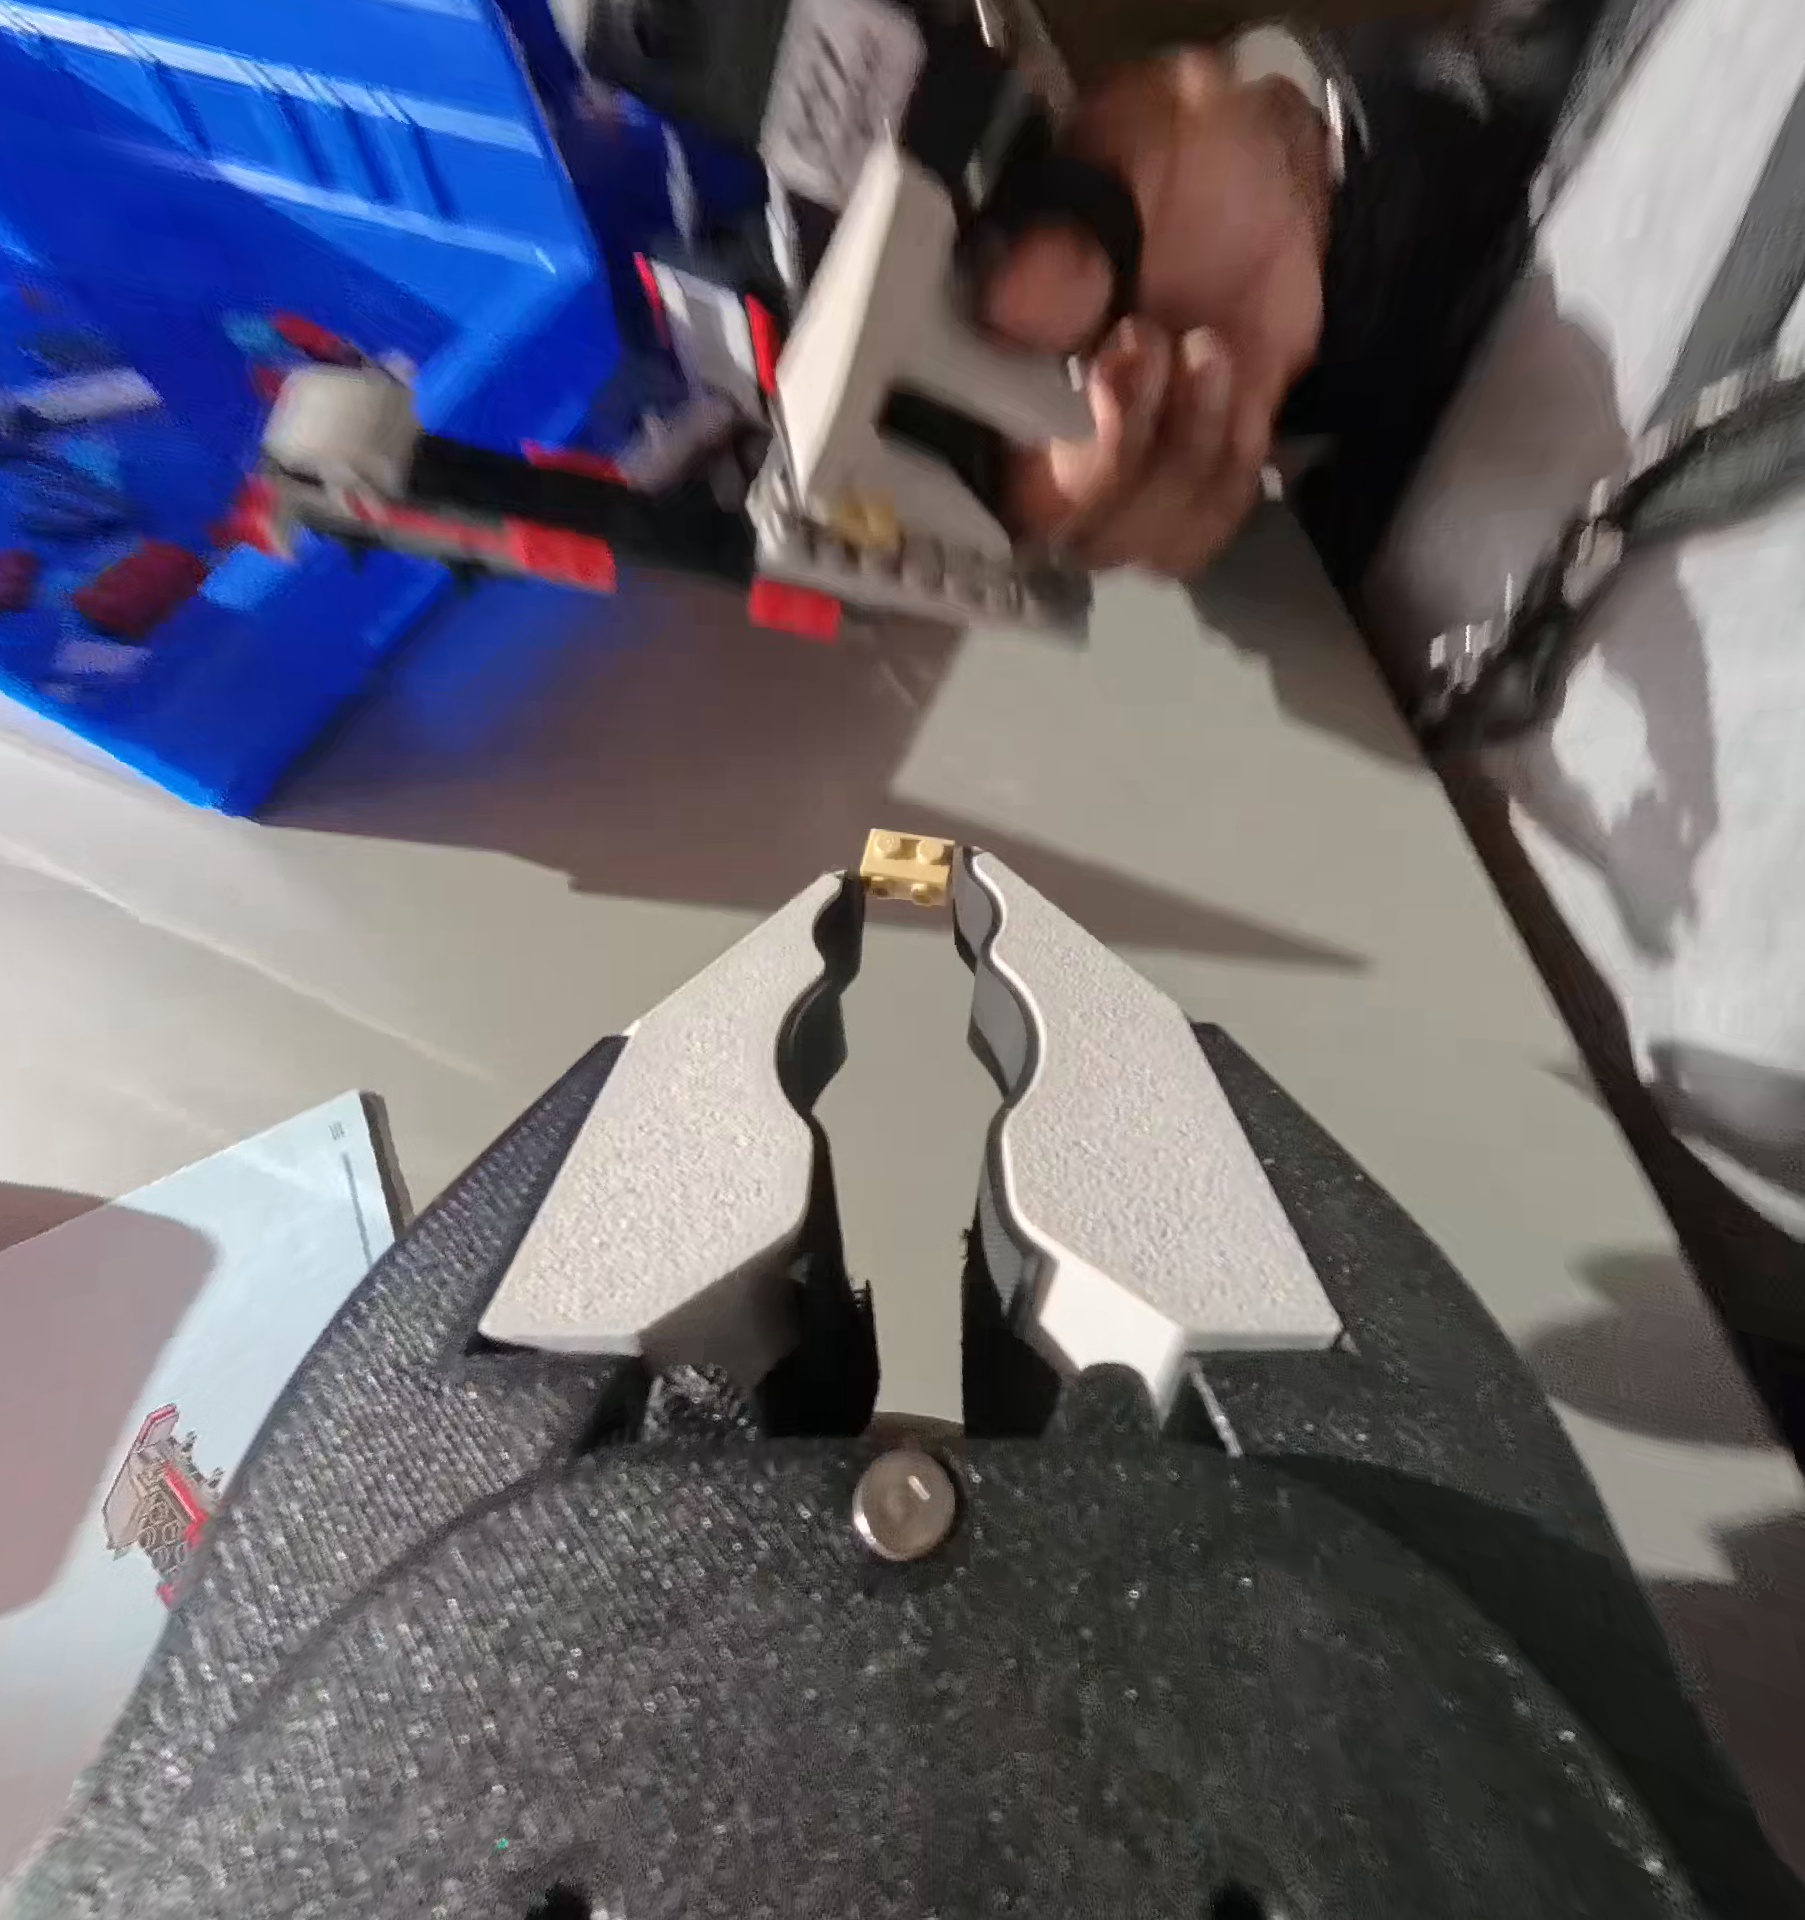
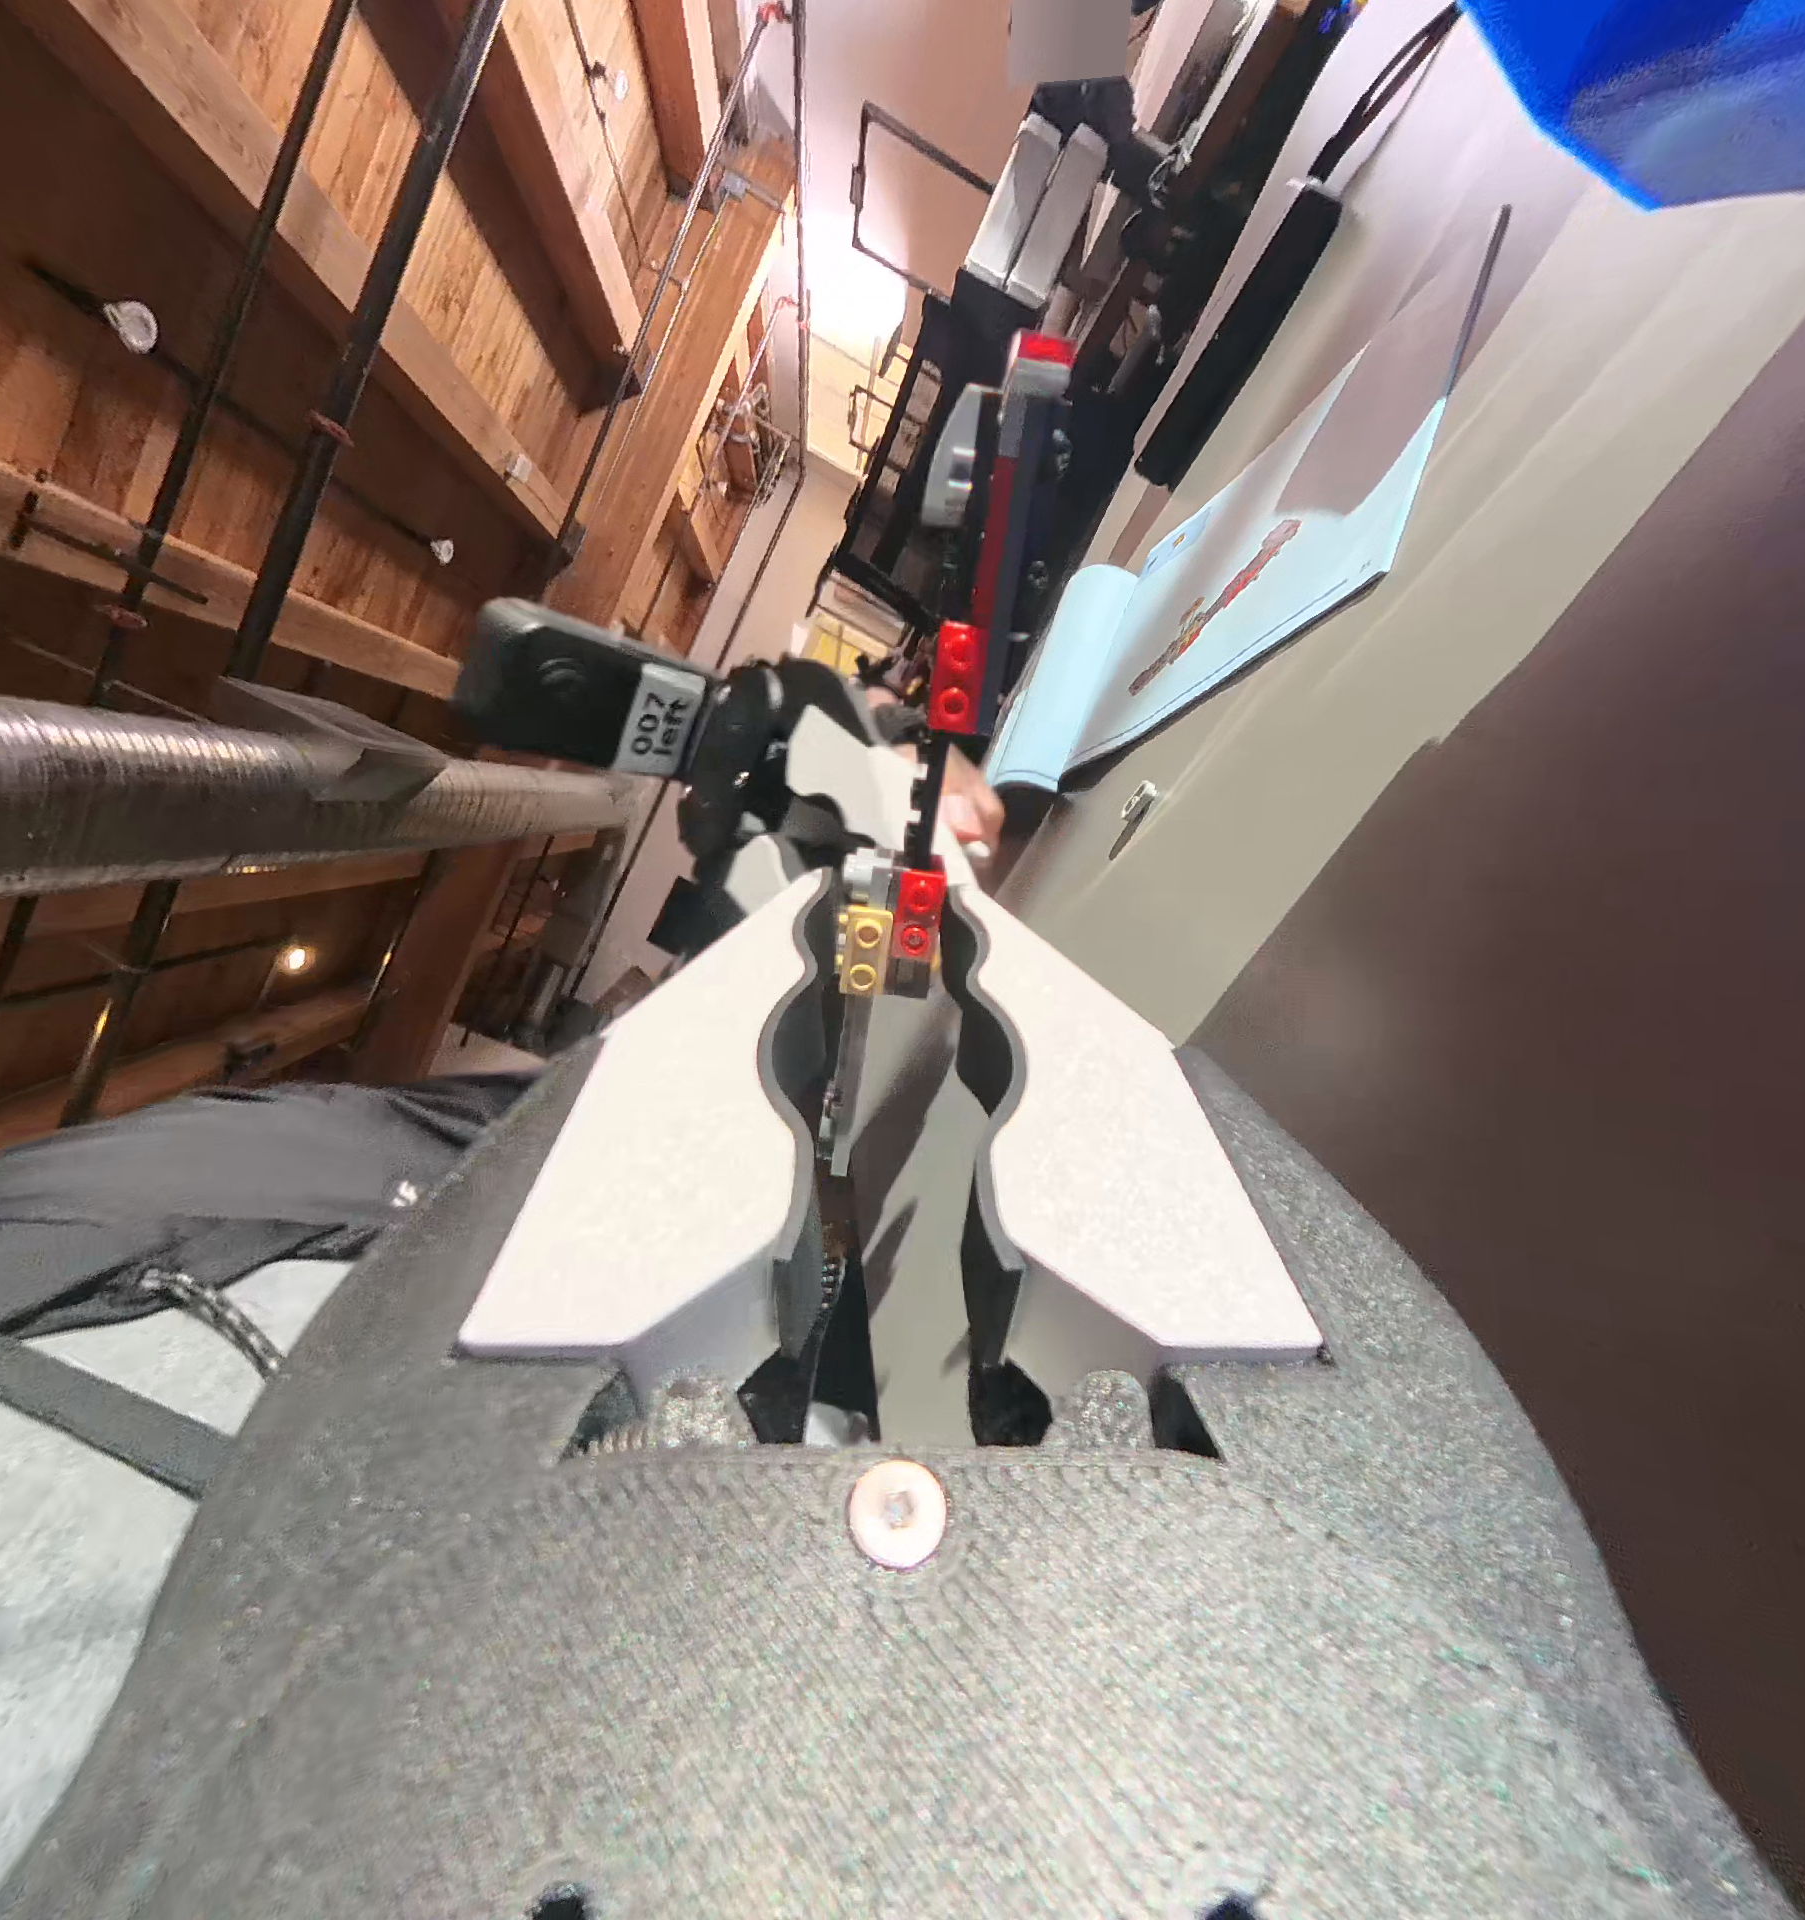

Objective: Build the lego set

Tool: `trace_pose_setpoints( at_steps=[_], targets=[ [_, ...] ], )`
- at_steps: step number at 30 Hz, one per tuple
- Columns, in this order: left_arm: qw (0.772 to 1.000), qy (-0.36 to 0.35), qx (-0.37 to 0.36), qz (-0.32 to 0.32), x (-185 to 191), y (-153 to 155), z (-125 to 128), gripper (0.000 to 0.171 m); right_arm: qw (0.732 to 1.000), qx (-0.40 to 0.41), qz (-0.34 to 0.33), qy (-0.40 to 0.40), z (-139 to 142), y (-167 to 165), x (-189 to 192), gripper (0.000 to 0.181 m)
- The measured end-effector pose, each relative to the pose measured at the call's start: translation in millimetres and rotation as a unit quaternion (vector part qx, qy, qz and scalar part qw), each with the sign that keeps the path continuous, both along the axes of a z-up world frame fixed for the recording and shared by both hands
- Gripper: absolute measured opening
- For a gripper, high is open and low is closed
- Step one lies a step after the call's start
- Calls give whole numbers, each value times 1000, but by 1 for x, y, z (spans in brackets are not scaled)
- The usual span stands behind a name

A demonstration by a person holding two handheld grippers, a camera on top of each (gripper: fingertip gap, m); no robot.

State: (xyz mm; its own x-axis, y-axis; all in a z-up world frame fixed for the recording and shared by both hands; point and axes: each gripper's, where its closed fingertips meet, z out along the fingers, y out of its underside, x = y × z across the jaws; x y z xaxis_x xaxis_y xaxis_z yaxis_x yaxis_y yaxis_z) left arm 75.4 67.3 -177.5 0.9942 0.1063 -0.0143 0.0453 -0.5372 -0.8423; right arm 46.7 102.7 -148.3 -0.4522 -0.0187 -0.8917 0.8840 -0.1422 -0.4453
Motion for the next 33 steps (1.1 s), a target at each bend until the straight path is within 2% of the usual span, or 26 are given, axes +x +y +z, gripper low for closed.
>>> trace_pose_setpoints(
  at_steps=[4, 8, 17, 33],
  targets=[
    [997, -2, 49, 67, -5, 16, 28, 19, 999, -16, -32, -40, -1, 0, -1, 20],
    [996, 7, 49, 77, -6, 25, 38, 19, 995, -37, -46, -85, -4, -2, 2, 20],
    [998, 23, -13, 60, -5, 29, 30, 19, 991, -55, -55, -111, -4, -5, 7, 20],
    [997, 12, -54, 59, -4, 27, 28, 19, 983, -86, -62, -149, -6, -10, 10, 20]
  ],
)
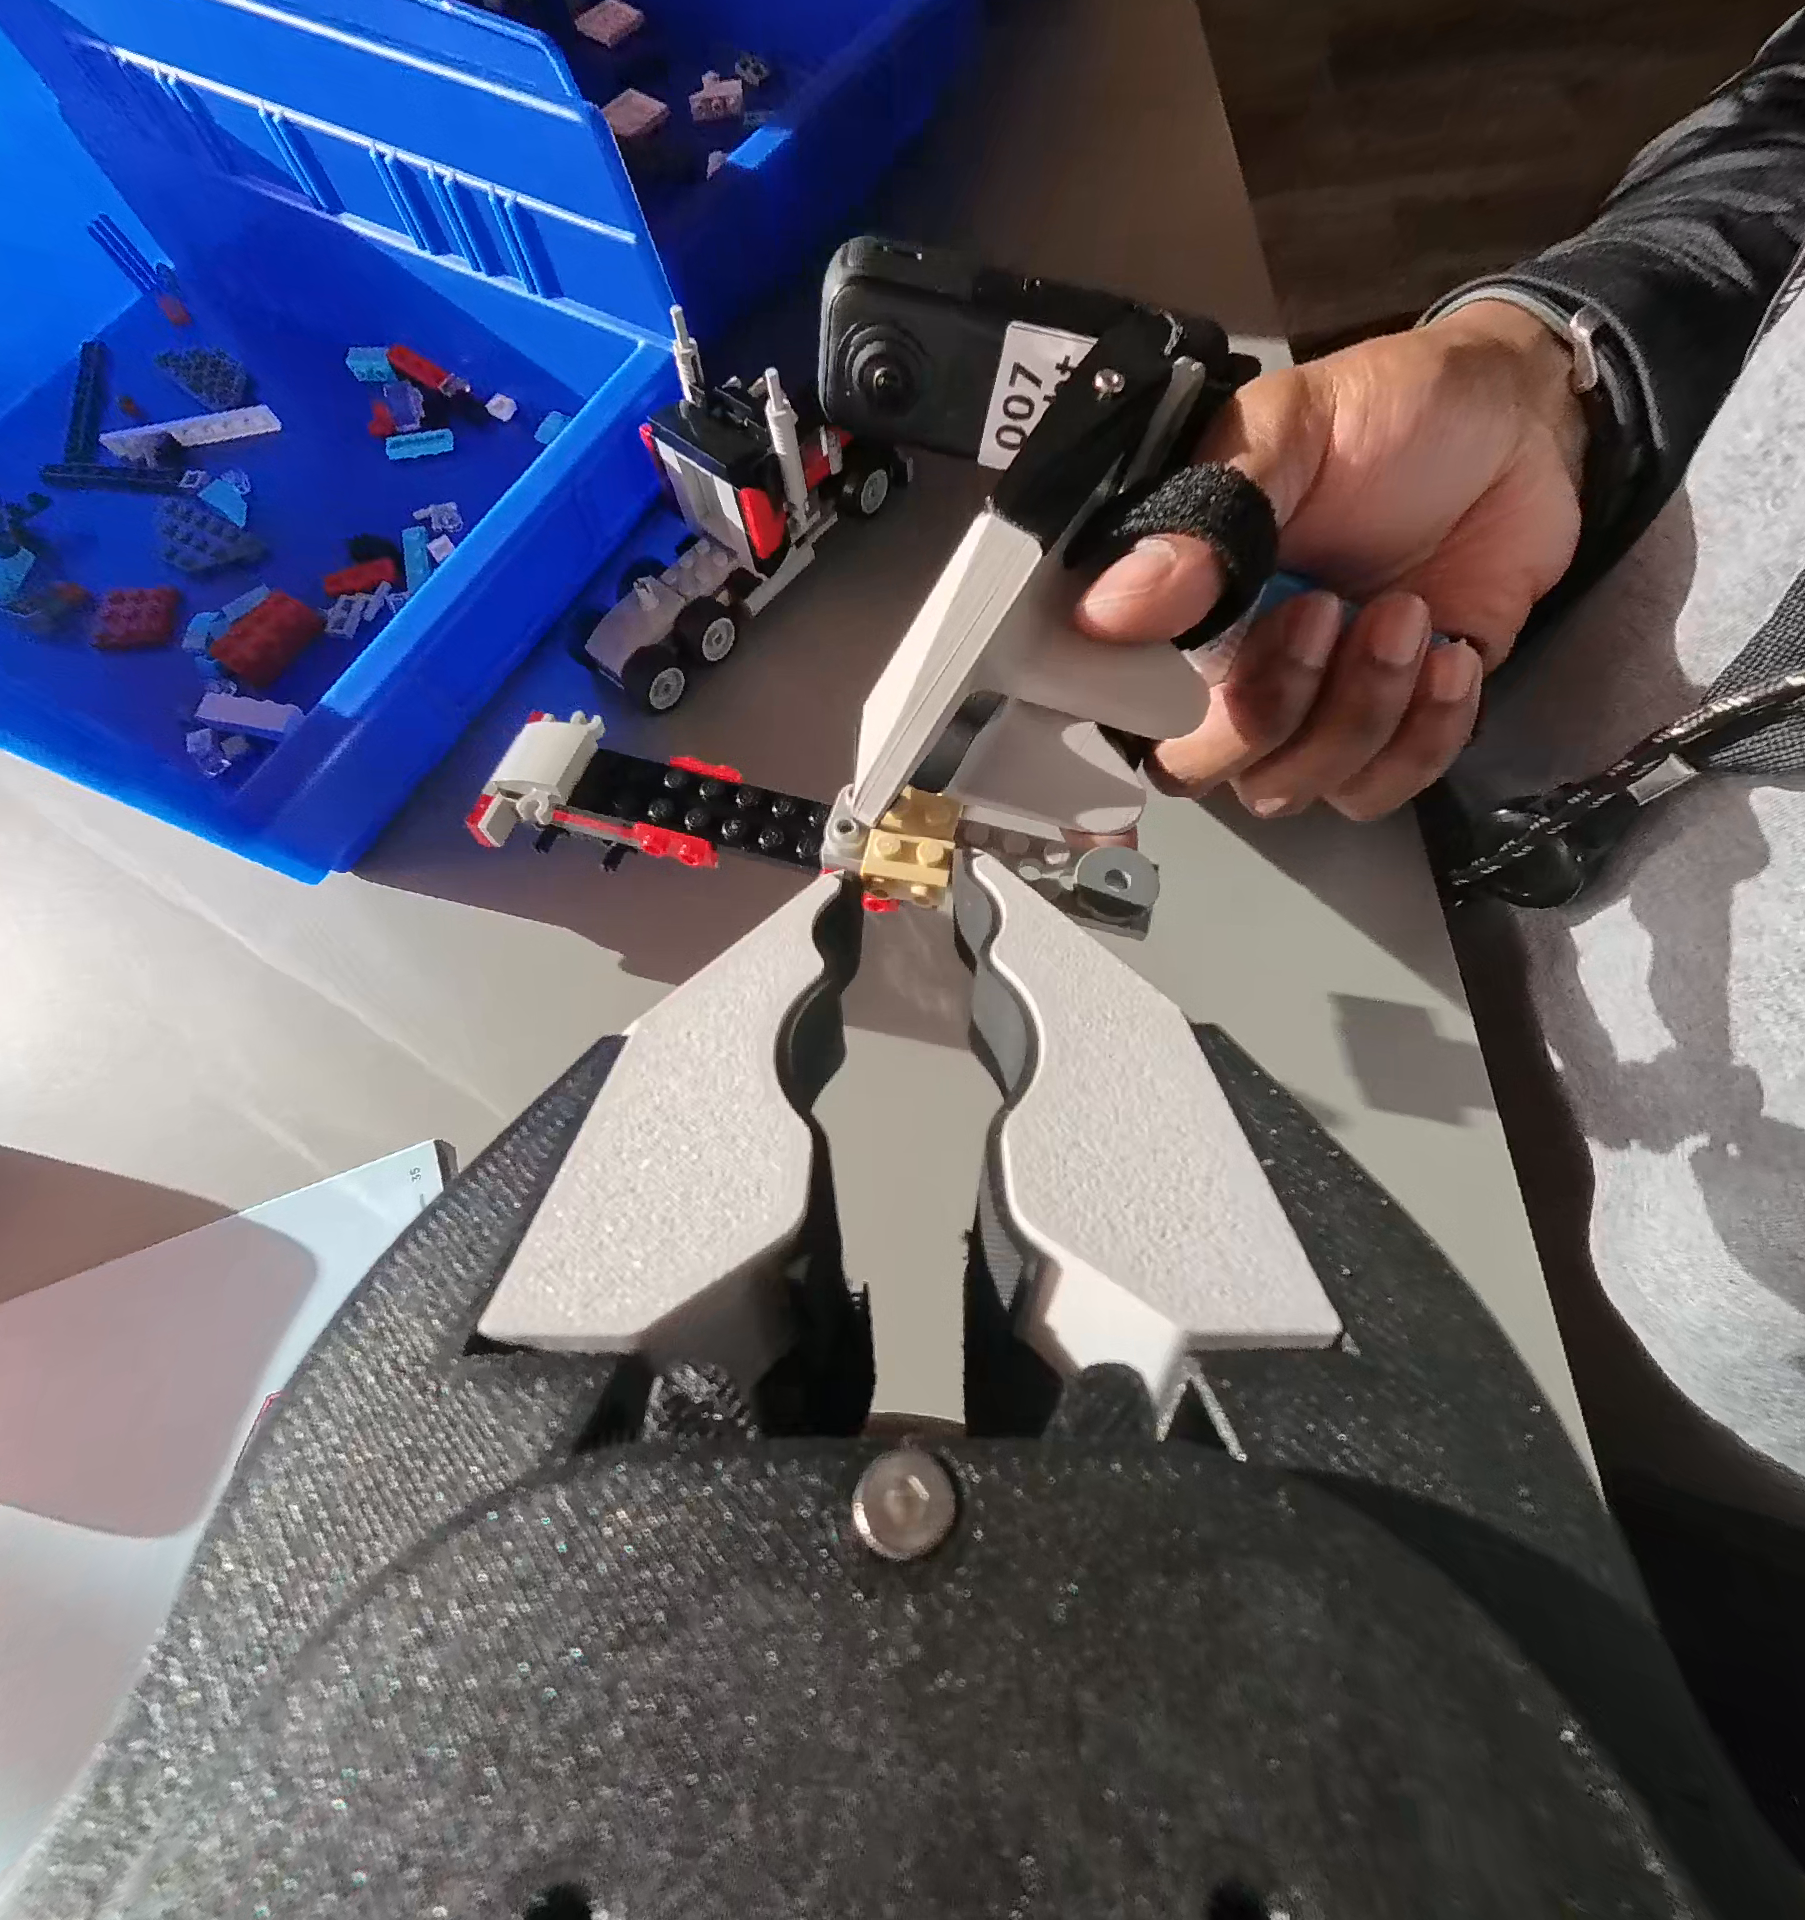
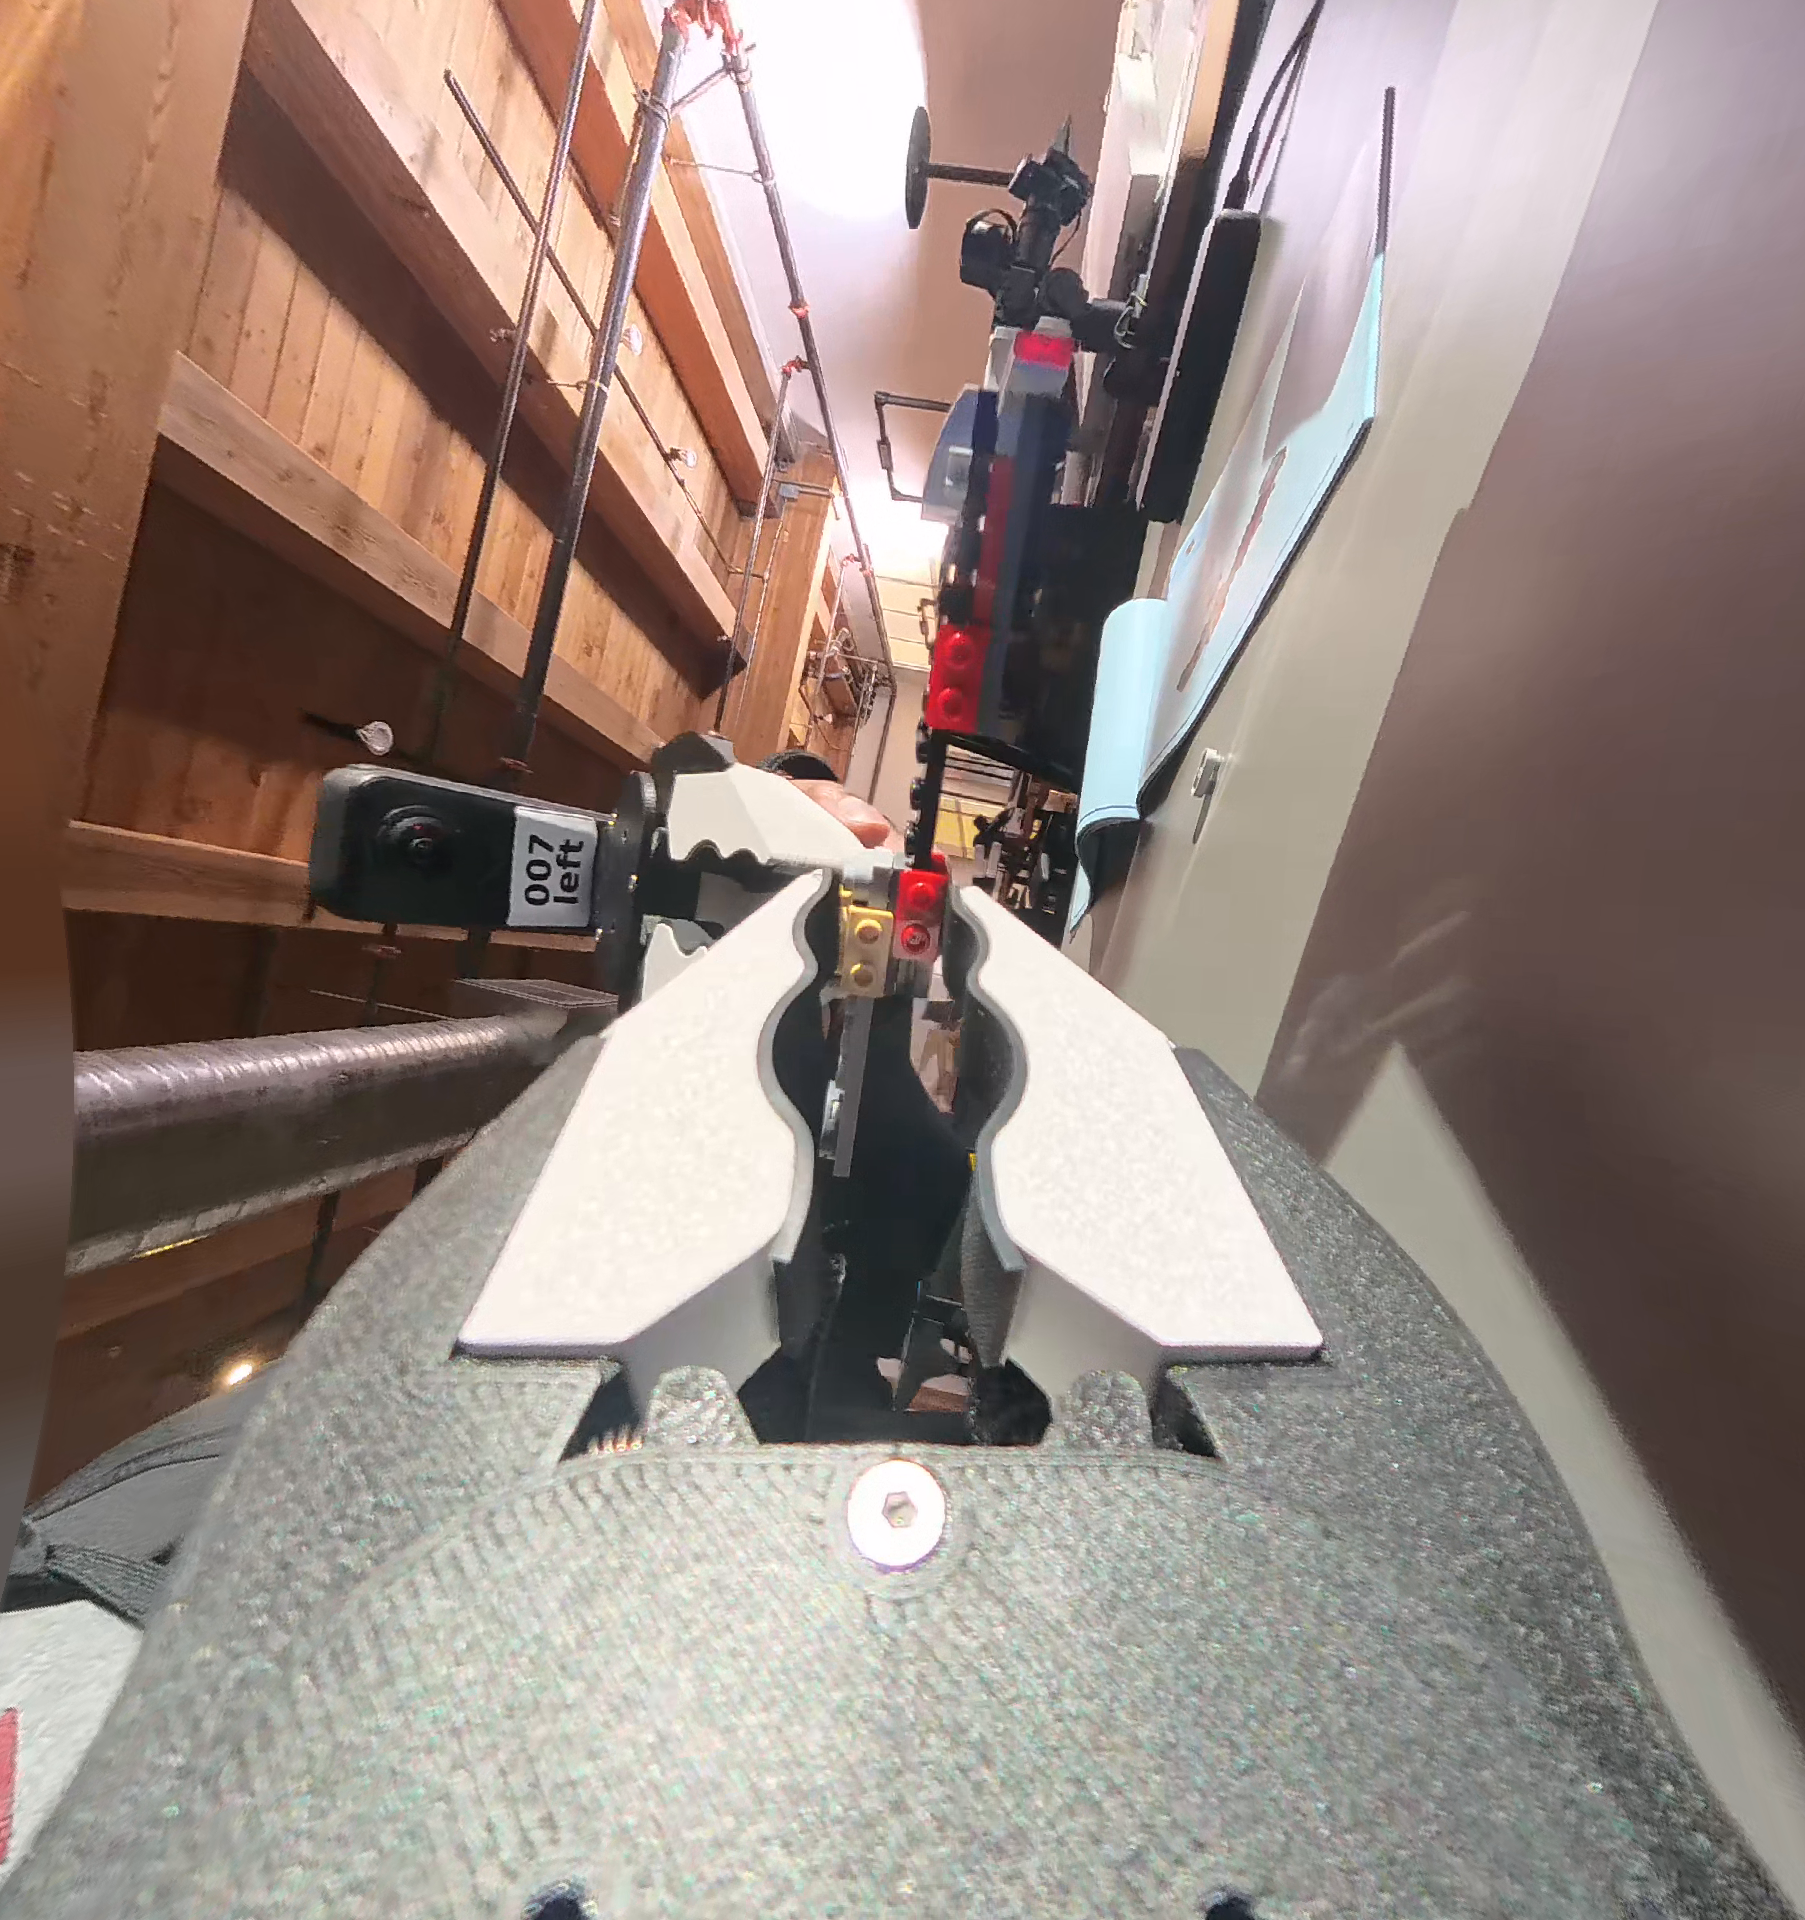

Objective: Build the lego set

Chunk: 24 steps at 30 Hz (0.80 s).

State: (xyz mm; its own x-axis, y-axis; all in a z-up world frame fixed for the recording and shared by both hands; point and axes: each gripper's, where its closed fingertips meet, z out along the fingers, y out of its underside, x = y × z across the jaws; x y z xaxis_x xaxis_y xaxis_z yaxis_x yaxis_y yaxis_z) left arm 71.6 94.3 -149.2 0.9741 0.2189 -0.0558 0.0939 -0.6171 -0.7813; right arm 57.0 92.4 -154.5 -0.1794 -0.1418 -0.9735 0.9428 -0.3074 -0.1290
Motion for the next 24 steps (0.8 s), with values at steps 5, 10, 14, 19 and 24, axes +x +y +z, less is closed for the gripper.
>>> trace_pose_setpoints(
  at_steps=[5, 10, 14, 19, 24],
  targets=[
    [1000, -8, -14, -4, 2, -1, -1, 19, 1000, -11, 3, -11, -1, -2, 2, 20],
    [999, -25, -25, -9, 5, -2, -2, 19, 999, -26, 12, -22, -1, -5, 5, 21],
    [999, -34, -35, -8, 6, -2, -2, 19, 999, -31, 16, -26, -1, -5, 6, 21],
    [998, -46, -45, -6, 7, -2, -2, 19, 998, -40, 22, -32, -1, -6, 6, 21],
    [997, -65, -49, 5, 7, -3, -2, 19, 998, -43, 25, -35, -1, -7, 7, 21]
  ],
)
